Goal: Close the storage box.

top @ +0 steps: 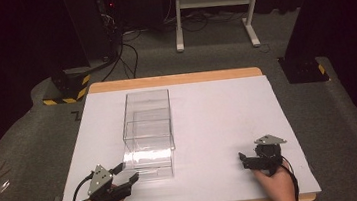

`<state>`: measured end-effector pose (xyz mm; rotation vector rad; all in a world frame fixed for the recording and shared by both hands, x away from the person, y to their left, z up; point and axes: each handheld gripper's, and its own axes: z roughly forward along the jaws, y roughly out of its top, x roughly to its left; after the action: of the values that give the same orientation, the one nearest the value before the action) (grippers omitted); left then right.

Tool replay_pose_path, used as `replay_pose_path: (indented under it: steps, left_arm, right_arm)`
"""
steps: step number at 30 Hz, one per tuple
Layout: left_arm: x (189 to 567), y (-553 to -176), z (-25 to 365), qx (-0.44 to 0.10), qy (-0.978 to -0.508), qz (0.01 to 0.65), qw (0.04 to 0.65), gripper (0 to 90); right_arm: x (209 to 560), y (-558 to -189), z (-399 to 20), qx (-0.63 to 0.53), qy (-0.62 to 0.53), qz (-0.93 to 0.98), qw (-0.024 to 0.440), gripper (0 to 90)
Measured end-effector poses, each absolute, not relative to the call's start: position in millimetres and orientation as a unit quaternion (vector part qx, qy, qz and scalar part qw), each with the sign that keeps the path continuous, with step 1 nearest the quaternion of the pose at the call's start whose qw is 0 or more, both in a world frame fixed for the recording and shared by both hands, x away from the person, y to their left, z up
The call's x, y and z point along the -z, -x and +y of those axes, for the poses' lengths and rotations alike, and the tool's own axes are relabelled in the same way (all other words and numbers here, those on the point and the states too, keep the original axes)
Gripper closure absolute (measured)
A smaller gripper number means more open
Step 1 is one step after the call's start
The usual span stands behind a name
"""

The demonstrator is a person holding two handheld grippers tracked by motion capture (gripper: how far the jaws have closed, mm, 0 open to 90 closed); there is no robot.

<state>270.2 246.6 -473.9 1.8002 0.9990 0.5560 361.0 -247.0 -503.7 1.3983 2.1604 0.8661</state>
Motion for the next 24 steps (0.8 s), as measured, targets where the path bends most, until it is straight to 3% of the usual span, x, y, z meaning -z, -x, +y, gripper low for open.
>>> replay_pose_path:
  steps: [24]
  left_arm:
    - [476.0,-284.7,242.1,-0.226,-0.718,0.432,0.497,39.7]
  right_arm:
    - [503.7,-361.2,-247.1,-0.312,-0.503,0.778,0.211,9.3]
